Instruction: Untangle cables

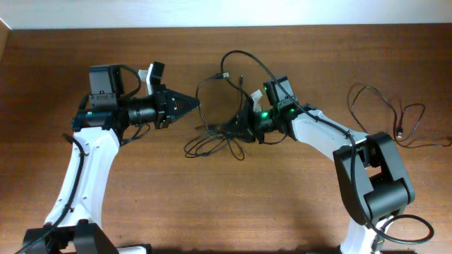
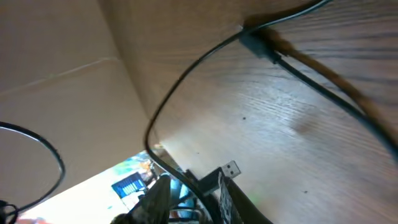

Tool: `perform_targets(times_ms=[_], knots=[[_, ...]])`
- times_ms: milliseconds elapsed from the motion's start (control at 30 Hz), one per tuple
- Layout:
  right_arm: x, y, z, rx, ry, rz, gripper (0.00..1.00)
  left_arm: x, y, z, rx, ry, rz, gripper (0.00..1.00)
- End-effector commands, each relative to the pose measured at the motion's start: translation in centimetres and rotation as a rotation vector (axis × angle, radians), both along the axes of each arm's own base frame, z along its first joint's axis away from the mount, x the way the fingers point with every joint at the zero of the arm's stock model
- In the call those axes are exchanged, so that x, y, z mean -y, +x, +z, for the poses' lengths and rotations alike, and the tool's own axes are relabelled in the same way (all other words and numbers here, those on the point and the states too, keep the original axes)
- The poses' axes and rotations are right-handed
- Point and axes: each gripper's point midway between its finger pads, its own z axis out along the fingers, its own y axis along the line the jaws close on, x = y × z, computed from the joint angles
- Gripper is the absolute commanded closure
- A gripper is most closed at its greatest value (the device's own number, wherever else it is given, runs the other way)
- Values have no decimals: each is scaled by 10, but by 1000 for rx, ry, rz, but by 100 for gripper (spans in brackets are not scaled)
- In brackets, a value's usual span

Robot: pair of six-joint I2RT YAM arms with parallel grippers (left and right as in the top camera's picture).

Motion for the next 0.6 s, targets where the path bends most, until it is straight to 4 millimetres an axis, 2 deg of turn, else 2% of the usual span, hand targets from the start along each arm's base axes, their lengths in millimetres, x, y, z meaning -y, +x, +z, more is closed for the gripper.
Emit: perform_targets(times_ms=[0, 133, 367, 433, 467, 500, 567], knots=[[-3, -10, -13, 20, -55, 36, 73, -1, -2, 2, 6, -13, -14, 100], [-17, -21, -17, 51, -85, 75, 62, 0, -6, 1, -26, -24, -19, 100], [-30, -27, -14, 76, -68, 105, 60, 4, -13, 7, -48, -71, -53, 100], [-29, -23, -15, 94, -81, 93, 74, 5, -17, 11, -47, -99, -73, 100], [-27, -20, -18, 103, -102, 79, 88, 6, -19, 14, -44, -115, -86, 100], [-22, -13, -25, 126, -152, 49, 96, 6, -19, 15, -43, -119, -89, 100], [-11, -6, -37, 193, -243, 43, 96, 6, -18, 14, -43, -111, -83, 100]])
